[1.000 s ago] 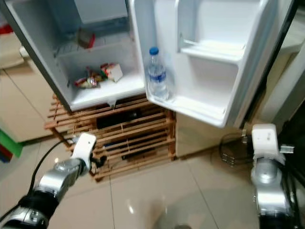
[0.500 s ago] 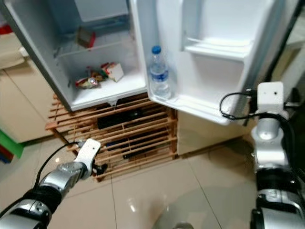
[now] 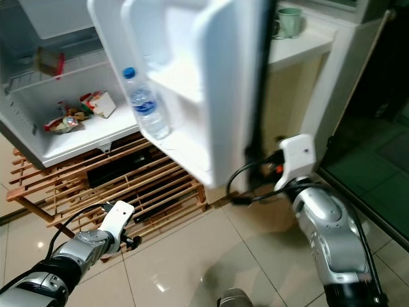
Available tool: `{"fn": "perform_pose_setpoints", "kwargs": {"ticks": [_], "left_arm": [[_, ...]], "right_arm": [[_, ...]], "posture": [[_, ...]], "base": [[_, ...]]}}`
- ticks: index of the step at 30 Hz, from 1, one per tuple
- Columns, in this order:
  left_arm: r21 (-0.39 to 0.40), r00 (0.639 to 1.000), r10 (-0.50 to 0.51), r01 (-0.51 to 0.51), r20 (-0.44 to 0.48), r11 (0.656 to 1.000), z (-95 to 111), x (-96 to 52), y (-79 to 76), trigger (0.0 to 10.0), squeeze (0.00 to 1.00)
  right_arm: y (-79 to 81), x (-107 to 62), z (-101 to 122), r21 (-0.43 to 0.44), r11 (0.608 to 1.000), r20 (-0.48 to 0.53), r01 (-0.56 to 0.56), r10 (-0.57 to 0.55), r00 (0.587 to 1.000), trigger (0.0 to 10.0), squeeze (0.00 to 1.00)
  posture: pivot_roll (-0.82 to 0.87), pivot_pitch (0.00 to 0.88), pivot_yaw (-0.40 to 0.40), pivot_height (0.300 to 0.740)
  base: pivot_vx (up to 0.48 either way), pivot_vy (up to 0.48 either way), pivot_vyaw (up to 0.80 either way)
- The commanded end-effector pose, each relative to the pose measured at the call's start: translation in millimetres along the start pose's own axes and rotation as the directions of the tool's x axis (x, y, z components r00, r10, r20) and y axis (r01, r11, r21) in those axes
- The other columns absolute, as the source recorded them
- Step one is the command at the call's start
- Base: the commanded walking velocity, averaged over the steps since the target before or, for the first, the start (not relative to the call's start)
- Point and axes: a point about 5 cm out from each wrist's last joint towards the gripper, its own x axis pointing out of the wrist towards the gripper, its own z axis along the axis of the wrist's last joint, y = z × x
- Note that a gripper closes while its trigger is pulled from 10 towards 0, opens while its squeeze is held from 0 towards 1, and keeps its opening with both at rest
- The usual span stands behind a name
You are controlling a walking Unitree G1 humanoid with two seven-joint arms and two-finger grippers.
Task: Restocking fridge
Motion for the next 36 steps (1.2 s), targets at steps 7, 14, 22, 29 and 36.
{"fn": "perform_pose_setpoints", "kwargs": {"ticks": [7, 14, 22, 29, 36], "left_arm": [[-0.105, 0.996, -0.048, 0.041, -0.070, 0.994, -31, 3.1, -11.8, 10.0, 0.00], [-0.232, 0.995, -0.072, 0.056, -0.063, 0.971, -35, 4.9, -19.5, 10.0, 0.00], [-0.237, 0.997, -0.058, 0.043, -0.056, 0.971, -35, 5.8, -21.5, 10.0, 0.00], [-0.235, 0.996, -0.064, 0.047, -0.063, 0.971, -36, 5.7, -21.5, 10.0, 0.00], [-0.242, 0.994, -0.064, 0.040, -0.093, 0.969, -55, -0.3, -7.7, 10.0, 0.00]], "right_arm": [[-4.4, -9.6, 11, 0.065, 0.997, 0.026, 0.044, -0.046, 0.999, 10.0, 0.00], [10.2, -5.3, -2, 0.113, 0.994, -0.008, 0.003, -0.002, 1.000, 10.0, 0.00], [-5.7, -21.9, 17, 0.323, 0.944, 0.103, -0.074, 0.042, 0.994, 10.0, 0.00], [8.9, -46.6, 17, 0.395, 0.889, 0.103, -0.233, 0.209, 0.972, 10.0, 0.00], [42.0, -51.9, 19, 0.439, 0.830, 0.087, -0.344, 0.342, 0.936, 10.0, 0.00]], "posture": [[-0.18, 0.000, 0.140, 0.736], [-0.17, 0.000, 0.134, 0.736], [-0.16, 0.000, 0.125, 0.736], [-0.16, 0.000, 0.119, 0.736], [-0.17, 0.000, 0.116, 0.736]], "base": [[0.000, 0.000, 0.00], [0.000, 0.000, 0.00], [0.000, 0.000, 0.00], [0.000, 0.000, 0.00], [0.000, 0.000, 0.00]]}}
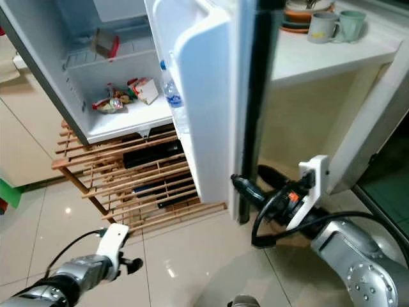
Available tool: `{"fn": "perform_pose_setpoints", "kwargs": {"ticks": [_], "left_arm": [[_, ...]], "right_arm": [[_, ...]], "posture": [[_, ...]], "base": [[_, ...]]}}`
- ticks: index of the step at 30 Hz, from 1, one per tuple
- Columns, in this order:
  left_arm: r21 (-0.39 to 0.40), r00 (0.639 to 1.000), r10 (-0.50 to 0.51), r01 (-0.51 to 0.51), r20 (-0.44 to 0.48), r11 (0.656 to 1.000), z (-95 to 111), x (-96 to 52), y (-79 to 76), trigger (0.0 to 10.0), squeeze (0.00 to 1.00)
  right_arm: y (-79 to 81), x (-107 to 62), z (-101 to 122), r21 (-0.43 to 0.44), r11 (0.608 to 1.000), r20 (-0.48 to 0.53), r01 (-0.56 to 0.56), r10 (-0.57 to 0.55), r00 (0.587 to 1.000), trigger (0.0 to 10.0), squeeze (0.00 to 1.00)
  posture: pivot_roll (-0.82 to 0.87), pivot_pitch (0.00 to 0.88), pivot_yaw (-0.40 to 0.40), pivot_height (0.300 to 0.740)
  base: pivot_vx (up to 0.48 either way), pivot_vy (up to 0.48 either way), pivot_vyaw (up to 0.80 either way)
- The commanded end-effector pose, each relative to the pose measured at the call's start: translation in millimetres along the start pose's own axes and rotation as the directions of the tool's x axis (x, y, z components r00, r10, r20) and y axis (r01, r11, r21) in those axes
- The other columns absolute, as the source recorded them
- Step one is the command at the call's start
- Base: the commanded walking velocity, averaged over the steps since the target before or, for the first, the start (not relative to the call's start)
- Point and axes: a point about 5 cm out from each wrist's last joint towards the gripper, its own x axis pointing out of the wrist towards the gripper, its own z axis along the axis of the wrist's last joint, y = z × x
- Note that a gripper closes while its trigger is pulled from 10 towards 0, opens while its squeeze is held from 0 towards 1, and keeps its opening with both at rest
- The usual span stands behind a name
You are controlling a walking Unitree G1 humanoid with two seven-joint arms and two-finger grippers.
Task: Restocking fridge
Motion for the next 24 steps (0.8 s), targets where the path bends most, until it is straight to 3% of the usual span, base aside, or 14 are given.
{"fn": "perform_pose_setpoints", "kwargs": {"ticks": [1, 5, 6, 7, 10, 18, 21, 23, 24], "left_arm": [[-0.014, 1.000, -0.004, 0.004, -0.012, 1.000, -6, -0.3, 1.2, 10.0, 0.00], [-0.015, 1.000, -0.007, 0.007, -0.010, 1.000, -5, -0.1, 0.7, 10.0, 0.00], [-0.015, 1.000, -0.009, 0.009, -0.009, 1.000, -5, -0.2, 0.6, 10.0, 0.00], [-0.015, 1.000, -0.011, 0.011, -0.004, 1.000, -4, -0.3, 0.9, 10.0, 0.00], [-0.014, 1.000, -0.010, 0.010, 0.000, 1.000, -3, -0.8, 2.2, 10.0, 0.00], [-0.012, 1.000, 0.000, 0.000, 0.000, 1.000, -3, -1.2, 4.0, 10.0, 0.00], [-0.013, 1.000, 0.001, -0.001, 0.000, 1.000, -4, -1.1, 3.8, 10.0, 0.00], [-0.035, 0.998, -0.007, 0.009, 0.057, 0.999, 5, -0.2, 0.0, 10.0, 0.00], [-0.034, 0.995, -0.019, 0.023, 0.095, 0.999, 12, 0.2, -2.9, 10.0, 0.00]], "right_arm": [[30.2, 9.5, 3, 0.025, 0.990, -0.004, -0.141, 0.141, 0.990, 10.0, 0.00], [36.7, 11.3, 8, 0.034, 0.984, 0.027, -0.176, 0.175, 0.984, 10.0, 0.00], [31.6, 10.9, 10, 0.033, 0.987, 0.038, -0.157, 0.156, 0.987, 10.0, 0.00], [13.5, 9.8, 14, 0.019, 0.998, 0.057, -0.057, 0.056, 0.997, 10.0, 0.00], [-12.0, 7.2, 20, 0.009, 0.994, 0.095, 0.107, -0.107, 0.990, 10.0, 0.00], [-33.8, -12.6, 17, -0.024, 0.976, 0.027, 0.218, -0.217, 0.976, 10.0, 0.00], [-46.3, -13.7, 20, -0.090, 0.949, 0.023, 0.302, -0.301, 0.953, 10.0, 0.00], [-65.3, -5.6, 27, -0.187, 0.860, 0.073, 0.474, -0.469, 0.880, 10.0, 0.00], [-67.8, -1.8, 27, -0.198, 0.845, 0.085, 0.497, -0.491, 0.867, 10.0, 0.00]], "posture": [[-0.17, 0.000, 0.112, 0.736], [-0.17, 0.000, 0.111, 0.736], [-0.17, 0.000, 0.111, 0.736], [-0.17, 0.000, 0.112, 0.736], [-0.17, 0.000, 0.113, 0.736], [-0.16, 0.000, 0.118, 0.736], [-0.16, 0.000, 0.118, 0.736], [-0.16, 0.000, 0.113, 0.736], [-0.16, 0.000, 0.110, 0.736]], "base": [[0.000, 0.000, 0.00], [0.000, 0.000, 0.00], [0.000, 0.000, 0.00], [0.000, 0.000, 0.00], [0.000, 0.000, 0.00], [0.000, 0.000, 0.00], [0.000, 0.000, 0.00], [0.000, 0.000, 0.00], [0.000, 0.000, 0.00]]}}
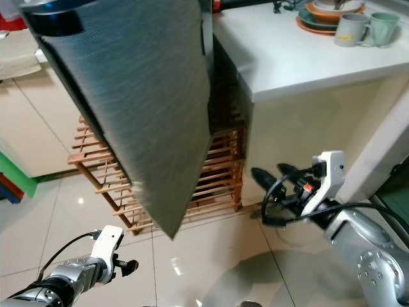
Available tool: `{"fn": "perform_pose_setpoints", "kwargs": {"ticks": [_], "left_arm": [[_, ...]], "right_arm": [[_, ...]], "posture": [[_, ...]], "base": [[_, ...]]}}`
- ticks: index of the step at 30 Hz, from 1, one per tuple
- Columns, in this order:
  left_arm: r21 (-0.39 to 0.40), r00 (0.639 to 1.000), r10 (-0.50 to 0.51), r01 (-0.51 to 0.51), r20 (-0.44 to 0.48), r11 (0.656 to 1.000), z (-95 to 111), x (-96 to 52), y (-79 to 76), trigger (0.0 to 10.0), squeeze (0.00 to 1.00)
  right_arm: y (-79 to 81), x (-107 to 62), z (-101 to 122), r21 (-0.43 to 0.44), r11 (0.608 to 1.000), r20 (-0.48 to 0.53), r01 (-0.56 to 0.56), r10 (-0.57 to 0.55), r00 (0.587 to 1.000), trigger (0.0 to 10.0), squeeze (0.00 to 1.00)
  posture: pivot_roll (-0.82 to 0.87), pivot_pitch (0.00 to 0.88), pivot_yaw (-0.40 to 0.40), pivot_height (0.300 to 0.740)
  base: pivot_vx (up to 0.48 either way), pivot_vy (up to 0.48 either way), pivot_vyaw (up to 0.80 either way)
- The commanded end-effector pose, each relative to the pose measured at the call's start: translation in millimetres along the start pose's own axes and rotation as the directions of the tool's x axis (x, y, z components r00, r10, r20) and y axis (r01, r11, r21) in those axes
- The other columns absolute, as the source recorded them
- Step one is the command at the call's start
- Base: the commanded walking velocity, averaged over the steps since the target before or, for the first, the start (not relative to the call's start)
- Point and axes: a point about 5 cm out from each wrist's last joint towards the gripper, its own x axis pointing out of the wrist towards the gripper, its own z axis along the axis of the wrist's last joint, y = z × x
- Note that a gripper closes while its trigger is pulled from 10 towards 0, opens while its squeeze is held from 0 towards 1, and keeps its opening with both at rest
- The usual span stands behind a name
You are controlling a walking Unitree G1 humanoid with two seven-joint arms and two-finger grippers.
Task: Restocking fridge
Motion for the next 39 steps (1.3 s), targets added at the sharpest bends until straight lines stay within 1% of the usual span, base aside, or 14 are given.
{"fn": "perform_pose_setpoints", "kwargs": {"ticks": [1, 4, 8, 11, 21, 24, 28, 29, 32, 34, 35, 36, 37, 39], "left_arm": [[0.010, 0.997, -0.023, 0.023, 0.080, 1.000, 16, 0.5, -4.0, 10.0, 0.00], [0.032, 0.990, -0.089, 0.086, 0.112, 0.996, 26, 2.3, -15.0, 10.0, 0.00], [0.054, 0.992, -0.096, 0.092, 0.077, 0.994, 25, 3.1, -17.0, 10.0, 0.00], [0.064, 0.996, -0.080, 0.078, 0.032, 0.995, 17, 2.3, -11.8, 10.0, 0.00], [0.077, 0.995, -0.047, 0.053, -0.084, 0.996, -7, 1.2, -5.8, 10.0, 0.00], [0.078, 0.994, -0.050, 0.058, -0.095, 0.995, -8, 1.8, -7.9, 10.0, 0.00], [0.113, 0.989, -0.130, 0.138, -0.075, 0.984, 5, 6.3, -26.4, 10.0, 0.00], [0.185, 0.978, -0.193, 0.204, -0.073, 0.962, 15, 8.9, -41.7, 10.0, 0.00], [0.210, 0.976, -0.206, 0.216, -0.072, 0.953, 18, 9.5, -45.5, 10.0, 0.00], [0.264, 0.950, -0.297, 0.311, -0.094, 0.913, 26, 10.3, -61.1, 10.0, 0.00], [0.264, 0.950, -0.297, 0.311, -0.094, 0.913, 26, 10.3, -61.1, 10.0, 0.00], [0.303, 0.934, -0.339, 0.358, -0.116, 0.883, 26, 13.0, -80.4, 10.0, 0.00], [0.357, 0.907, -0.393, 0.421, -0.152, 0.834, 24, 15.4, -109.7, 10.0, 0.00], [0.370, 0.899, -0.407, 0.438, -0.162, 0.820, 24, 15.7, -117.6, 10.0, 0.00]], "right_arm": [[6.0, 8.9, -3, -0.079, 0.997, 0.002, 0.022, -0.022, 1.000, 10.0, 0.00], [17.9, 14.5, -18, -0.131, 0.991, -0.054, -0.033, 0.026, 0.998, 10.0, 0.00], [35.3, 19.8, -37, -0.080, 0.990, -0.098, -0.120, 0.112, 0.989, 10.0, 0.00], [39.2, 24.4, -46, -0.067, 0.991, -0.100, -0.112, 0.105, 0.989, 10.0, 0.00], [42.6, 29.5, -47, -0.067, 0.991, -0.083, -0.115, 0.109, 0.991, 10.0, 0.00], [51.7, 35.7, -40, -0.071, 0.987, -0.047, -0.142, 0.139, 0.989, 10.0, 0.00], [68.8, 43.8, -25, -0.053, 0.974, 0.004, -0.219, 0.219, 0.976, 10.0, 0.00], [77.3, 48.1, -19, -0.065, 0.962, 0.012, -0.266, 0.268, 0.963, 10.0, 0.00], [79.3, 49.3, -17, -0.069, 0.958, 0.014, -0.278, 0.280, 0.960, 10.0, 0.00], [82.6, 53.5, -17, -0.077, 0.947, -0.003, -0.311, 0.312, 0.950, 10.0, 0.00], [82.6, 53.5, -17, -0.077, 0.947, -0.003, -0.311, 0.312, 0.950, 10.0, 0.00], [82.8, 54.9, -18, -0.080, 0.945, -0.014, -0.317, 0.317, 0.948, 10.0, 0.00], [83.5, 57.2, -21, -0.084, 0.942, -0.030, -0.324, 0.323, 0.946, 10.0, 0.00], [83.9, 58.1, -21, -0.085, 0.941, -0.034, -0.326, 0.325, 0.945, 10.0, 0.00]], "posture": [[-0.16, 0.000, 0.108, 0.736], [-0.15, 0.000, 0.105, 0.736], [-0.15, 0.000, 0.102, 0.736], [-0.15, 0.000, 0.107, 0.736], [-0.16, 0.000, 0.111, 0.736], [-0.16, 0.000, 0.108, 0.736], [-0.16, 0.000, 0.109, 0.736], [-0.16, 0.000, 0.108, 0.736], [-0.16, 0.000, 0.108, 0.736], [-0.16, 0.000, 0.099, 0.736], [-0.16, 0.000, 0.099, 0.736], [-0.16, 0.000, 0.097, 0.736], [-0.16, 0.000, 0.099, 0.736], [-0.16, 0.000, 0.099, 0.736]], "base": [[0.000, 0.000, 0.00], [0.000, 0.000, 0.00], [0.000, 0.000, 0.00], [0.000, 0.000, 0.00], [0.000, 0.000, 0.00], [0.000, 0.000, 0.00], [0.000, 0.000, 0.00], [0.000, 0.000, 0.00], [0.000, 0.000, 0.00], [0.000, 0.000, 0.00], [0.000, 0.000, 0.00], [0.000, 0.000, 0.00], [0.000, 0.000, 0.00], [0.000, 0.000, 0.00]]}}
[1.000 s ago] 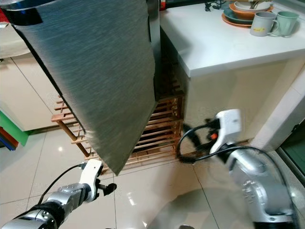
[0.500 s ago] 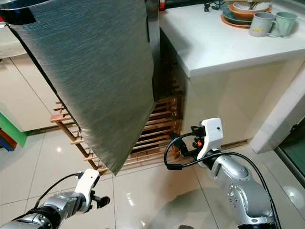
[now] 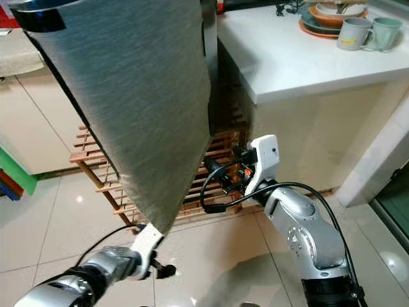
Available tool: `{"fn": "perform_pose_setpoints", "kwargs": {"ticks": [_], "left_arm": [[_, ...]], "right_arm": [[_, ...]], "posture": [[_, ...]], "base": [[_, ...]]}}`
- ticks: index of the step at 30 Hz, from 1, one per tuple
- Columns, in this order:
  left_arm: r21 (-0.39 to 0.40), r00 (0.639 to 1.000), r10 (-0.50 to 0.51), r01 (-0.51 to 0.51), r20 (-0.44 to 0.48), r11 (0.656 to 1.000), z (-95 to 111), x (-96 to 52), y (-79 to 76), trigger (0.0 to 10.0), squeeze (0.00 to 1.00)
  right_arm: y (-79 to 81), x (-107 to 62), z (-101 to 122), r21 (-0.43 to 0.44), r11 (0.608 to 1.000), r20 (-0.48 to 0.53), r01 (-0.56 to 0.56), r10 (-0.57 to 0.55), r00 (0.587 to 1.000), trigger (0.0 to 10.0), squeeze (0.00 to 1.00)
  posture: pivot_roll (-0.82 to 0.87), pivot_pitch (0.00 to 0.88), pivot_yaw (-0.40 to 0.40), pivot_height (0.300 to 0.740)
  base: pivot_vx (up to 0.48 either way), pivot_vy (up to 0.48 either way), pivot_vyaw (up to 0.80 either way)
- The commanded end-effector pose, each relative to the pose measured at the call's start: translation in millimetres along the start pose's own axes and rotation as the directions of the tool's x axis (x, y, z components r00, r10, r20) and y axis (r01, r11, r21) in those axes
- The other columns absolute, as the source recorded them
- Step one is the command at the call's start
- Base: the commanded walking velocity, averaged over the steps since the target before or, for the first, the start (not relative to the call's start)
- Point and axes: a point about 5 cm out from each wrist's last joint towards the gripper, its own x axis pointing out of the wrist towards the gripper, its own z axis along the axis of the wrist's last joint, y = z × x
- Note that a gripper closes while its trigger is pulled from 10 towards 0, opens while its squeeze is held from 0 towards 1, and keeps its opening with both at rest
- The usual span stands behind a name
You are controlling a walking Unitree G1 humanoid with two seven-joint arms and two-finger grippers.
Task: Restocking fridge
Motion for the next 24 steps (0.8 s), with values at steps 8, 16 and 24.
{"fn": "perform_pose_setpoints", "kwargs": {"ticks": [8, 16, 24], "left_arm": [[0.263, 0.979, -0.197, 0.201, -0.044, 0.944, 35, -2.3, -12.5, 10.0, 0.00], [0.221, 0.969, -0.244, 0.230, 0.036, 0.948, 77, -10.1, -15.8, 10.0, 0.00], [0.033, 0.978, -0.155, 0.152, 0.138, 0.988, 76, -14.5, -1.5, 10.0, 0.00]], "right_arm": [[8.5, 8.9, 3, -0.003, 0.999, 0.004, -0.036, 0.036, 0.999, 10.0, 0.00], [9.6, 5.6, 2, 0.003, 1.000, 0.013, -0.029, 0.029, 0.999, 10.0, 0.00], [15.1, 10.6, 5, -0.001, 0.998, 0.021, -0.057, 0.057, 0.998, 10.0, 0.00]], "posture": [[-0.20, 0.000, 0.124, 0.736], [-0.21, 0.000, 0.127, 0.736], [-0.19, 0.000, 0.124, 0.736]], "base": [[0.000, 0.000, 0.00], [0.000, 0.000, 0.00], [0.000, 0.000, 0.00]]}}
